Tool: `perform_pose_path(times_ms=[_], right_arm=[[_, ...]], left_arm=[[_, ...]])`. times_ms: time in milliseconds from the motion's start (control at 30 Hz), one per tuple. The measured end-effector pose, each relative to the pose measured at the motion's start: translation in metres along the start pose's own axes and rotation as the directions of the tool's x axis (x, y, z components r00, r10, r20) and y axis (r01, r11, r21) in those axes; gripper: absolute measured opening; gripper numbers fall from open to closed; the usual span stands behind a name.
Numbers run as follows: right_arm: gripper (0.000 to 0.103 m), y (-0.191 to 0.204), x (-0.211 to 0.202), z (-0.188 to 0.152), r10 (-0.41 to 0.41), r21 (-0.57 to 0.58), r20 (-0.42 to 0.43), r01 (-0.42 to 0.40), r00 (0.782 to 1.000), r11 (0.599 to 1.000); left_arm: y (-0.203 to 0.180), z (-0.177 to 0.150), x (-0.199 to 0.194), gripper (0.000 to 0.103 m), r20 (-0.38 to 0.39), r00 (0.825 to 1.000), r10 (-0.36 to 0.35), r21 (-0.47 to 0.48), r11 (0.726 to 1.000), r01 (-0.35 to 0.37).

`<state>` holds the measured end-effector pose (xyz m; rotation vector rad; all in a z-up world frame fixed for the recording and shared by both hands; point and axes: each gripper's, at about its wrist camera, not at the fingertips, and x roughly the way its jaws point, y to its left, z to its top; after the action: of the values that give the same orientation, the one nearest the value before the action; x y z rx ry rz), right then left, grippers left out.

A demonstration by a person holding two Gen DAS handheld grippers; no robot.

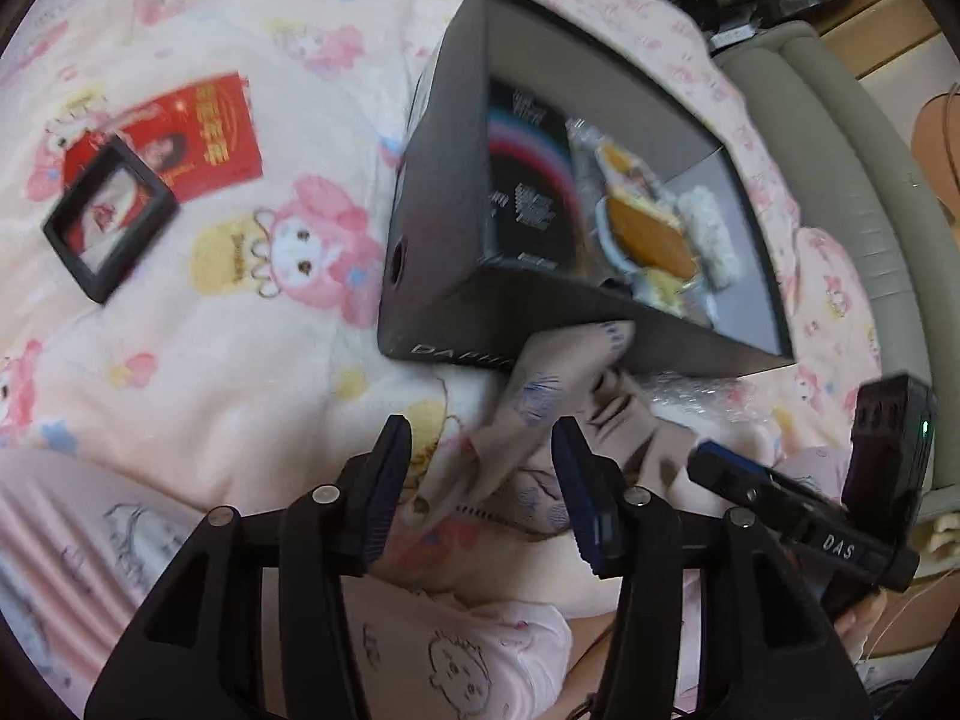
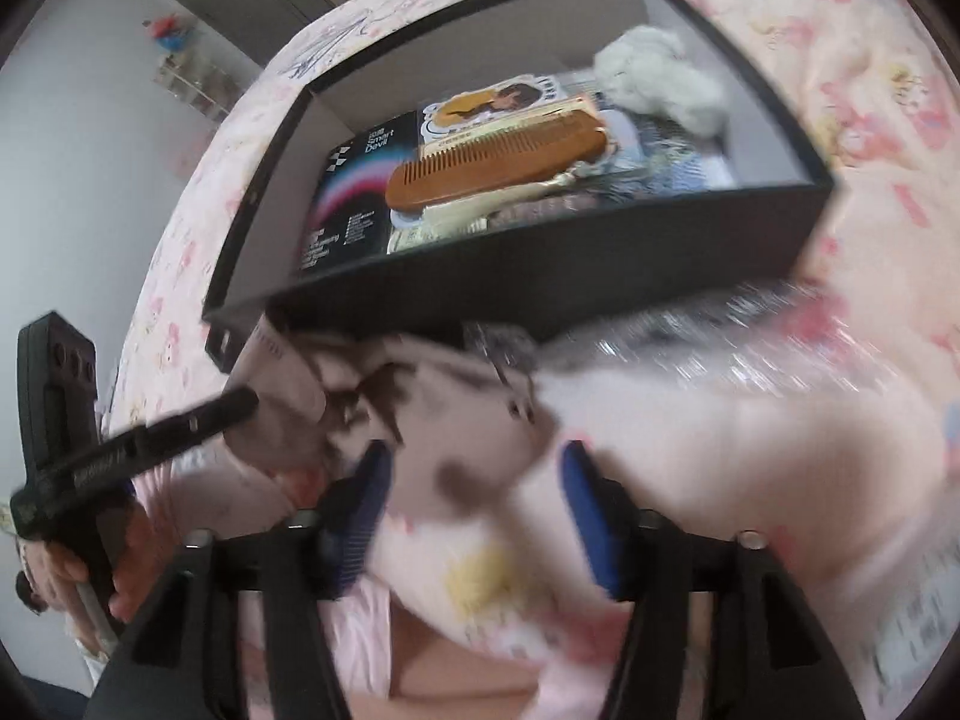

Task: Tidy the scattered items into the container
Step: 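Lift the beige cloth off the blanket with the left tool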

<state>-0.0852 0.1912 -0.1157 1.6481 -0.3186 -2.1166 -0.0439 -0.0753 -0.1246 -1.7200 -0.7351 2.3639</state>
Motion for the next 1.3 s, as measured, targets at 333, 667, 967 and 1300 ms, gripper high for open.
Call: perform_pose_path(times_ms=[333, 667, 967, 1300], right_arm=[[0.025, 0.013, 0.039, 0.001, -0.154, -0.098, 0.013, 0.154, 0.988, 0.983], [0.010, 0.022, 0.055, 0.003, 0.045, -0.112, -0.067, -0.052, 0.997, 0.992], [0.005, 0.060, -0.054, 0.025, 0.167, -0.228, 0.204, -0.119, 0.965, 0.966], [0.005, 0.083, -0.131, 0.093, 0.194, -0.328, 0.364, -0.070, 0.911, 0.942]], left_arm=[[0.020, 0.003, 0.012, 0.028, -0.034, 0.989, 0.147, -0.084, 0.985, -0.150], [0.000, -0.005, 0.004, 0.007, -0.001, 1.000, -0.023, -0.002, 1.000, 0.023], [-0.082, 0.024, -0.069, 0.003, 0.149, 0.977, -0.153, 0.181, 0.976, 0.125], [-0.127, 0.063, -0.068, 0.003, 0.182, 0.969, -0.166, 0.248, 0.962, 0.118]])
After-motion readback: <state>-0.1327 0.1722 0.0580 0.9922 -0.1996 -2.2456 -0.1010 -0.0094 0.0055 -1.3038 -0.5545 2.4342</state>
